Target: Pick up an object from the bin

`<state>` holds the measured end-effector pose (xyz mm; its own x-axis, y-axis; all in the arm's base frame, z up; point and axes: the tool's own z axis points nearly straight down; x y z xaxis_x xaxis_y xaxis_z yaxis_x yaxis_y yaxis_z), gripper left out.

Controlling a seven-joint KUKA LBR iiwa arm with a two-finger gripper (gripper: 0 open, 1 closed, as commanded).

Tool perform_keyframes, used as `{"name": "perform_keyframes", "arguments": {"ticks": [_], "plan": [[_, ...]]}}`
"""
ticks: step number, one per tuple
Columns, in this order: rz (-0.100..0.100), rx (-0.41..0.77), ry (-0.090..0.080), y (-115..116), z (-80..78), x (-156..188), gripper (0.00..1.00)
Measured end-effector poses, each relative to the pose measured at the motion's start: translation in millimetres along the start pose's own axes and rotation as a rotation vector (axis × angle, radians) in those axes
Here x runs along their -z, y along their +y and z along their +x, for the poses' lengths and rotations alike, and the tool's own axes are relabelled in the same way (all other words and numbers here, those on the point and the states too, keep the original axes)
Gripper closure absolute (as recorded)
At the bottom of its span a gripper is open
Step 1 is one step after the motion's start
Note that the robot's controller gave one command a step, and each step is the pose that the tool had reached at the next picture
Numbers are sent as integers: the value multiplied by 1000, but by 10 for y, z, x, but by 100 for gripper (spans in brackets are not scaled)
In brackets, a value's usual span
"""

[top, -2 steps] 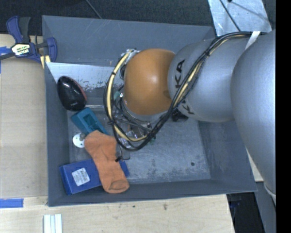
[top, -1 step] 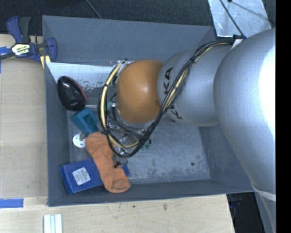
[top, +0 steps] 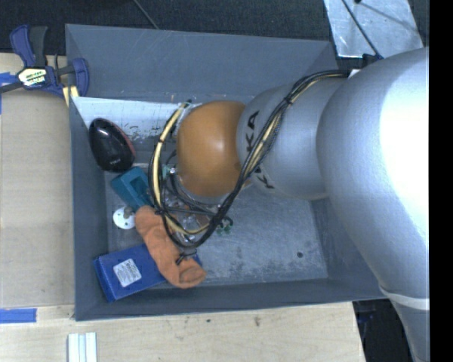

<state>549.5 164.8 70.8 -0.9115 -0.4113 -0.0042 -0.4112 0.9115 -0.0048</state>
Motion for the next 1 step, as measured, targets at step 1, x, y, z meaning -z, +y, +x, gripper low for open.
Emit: {"name": "perform_keyframes", "arguments": {"ticks": [1], "plan": [[-1, 19, 1, 5, 7, 33, 100]]}}
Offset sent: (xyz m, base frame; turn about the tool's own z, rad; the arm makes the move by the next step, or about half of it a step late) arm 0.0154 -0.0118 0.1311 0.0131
